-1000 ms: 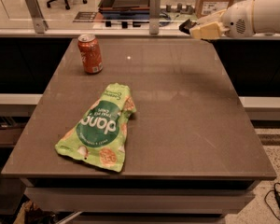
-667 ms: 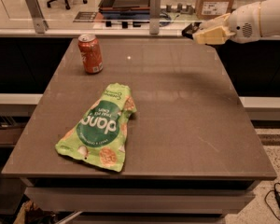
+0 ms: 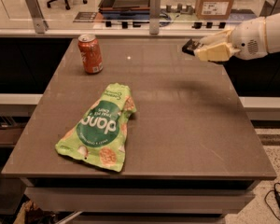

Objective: Move rxbar chocolate near green rice chip bag

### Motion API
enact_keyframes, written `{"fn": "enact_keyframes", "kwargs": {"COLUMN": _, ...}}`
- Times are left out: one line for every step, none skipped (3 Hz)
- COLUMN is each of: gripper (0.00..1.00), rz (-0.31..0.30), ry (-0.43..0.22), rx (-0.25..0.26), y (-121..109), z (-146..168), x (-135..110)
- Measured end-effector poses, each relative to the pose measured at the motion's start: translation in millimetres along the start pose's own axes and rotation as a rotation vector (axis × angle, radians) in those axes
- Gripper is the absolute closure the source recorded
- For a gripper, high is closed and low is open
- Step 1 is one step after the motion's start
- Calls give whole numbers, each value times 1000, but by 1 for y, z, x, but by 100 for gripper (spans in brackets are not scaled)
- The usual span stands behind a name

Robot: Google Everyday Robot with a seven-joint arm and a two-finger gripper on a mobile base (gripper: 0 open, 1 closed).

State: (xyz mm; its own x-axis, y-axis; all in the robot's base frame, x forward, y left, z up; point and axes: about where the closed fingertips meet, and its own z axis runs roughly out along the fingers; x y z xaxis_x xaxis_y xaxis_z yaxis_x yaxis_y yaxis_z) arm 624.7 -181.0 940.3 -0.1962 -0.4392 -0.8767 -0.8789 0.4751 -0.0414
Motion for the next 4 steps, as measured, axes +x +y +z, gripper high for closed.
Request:
{"fn": "enact_keyframes", "kwargs": {"gripper": 100, "rz": -9, "ry": 11, "rx": -22, "y": 29, "z": -1, "x": 13}}
{"fn": "enact_keyframes", "kwargs": {"gripper": 100, "rz": -20, "ry": 21, "rx": -46, "y": 61, "z": 4, "x": 26}}
{"fn": "enact_keyframes", "kwargs": {"gripper": 100, "rz": -25, "ry": 27, "rx": -54, "y": 91, "z": 11, "x": 34}}
{"fn": "enact_keyframes", "kwargs": {"gripper": 100, "rz": 17, "ry": 7, "rx": -25, "y": 120, "z": 22, "x": 39}}
